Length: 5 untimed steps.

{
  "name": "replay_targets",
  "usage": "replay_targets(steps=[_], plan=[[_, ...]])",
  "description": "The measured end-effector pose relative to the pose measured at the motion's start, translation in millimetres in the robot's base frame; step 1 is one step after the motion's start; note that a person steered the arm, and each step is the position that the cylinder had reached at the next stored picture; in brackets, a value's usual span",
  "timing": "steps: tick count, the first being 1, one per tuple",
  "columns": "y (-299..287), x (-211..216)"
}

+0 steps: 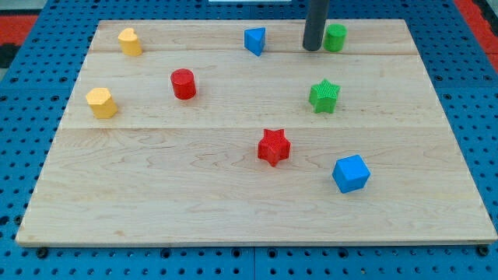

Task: Slide the red circle to the top right of the yellow hexagon

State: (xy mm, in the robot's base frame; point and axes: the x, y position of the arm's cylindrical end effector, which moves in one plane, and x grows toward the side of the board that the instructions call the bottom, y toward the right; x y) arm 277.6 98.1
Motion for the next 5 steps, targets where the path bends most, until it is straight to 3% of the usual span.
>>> replay_targets(steps=[3,5], plan=[[8.3,4.5],[8.8,-17.5]])
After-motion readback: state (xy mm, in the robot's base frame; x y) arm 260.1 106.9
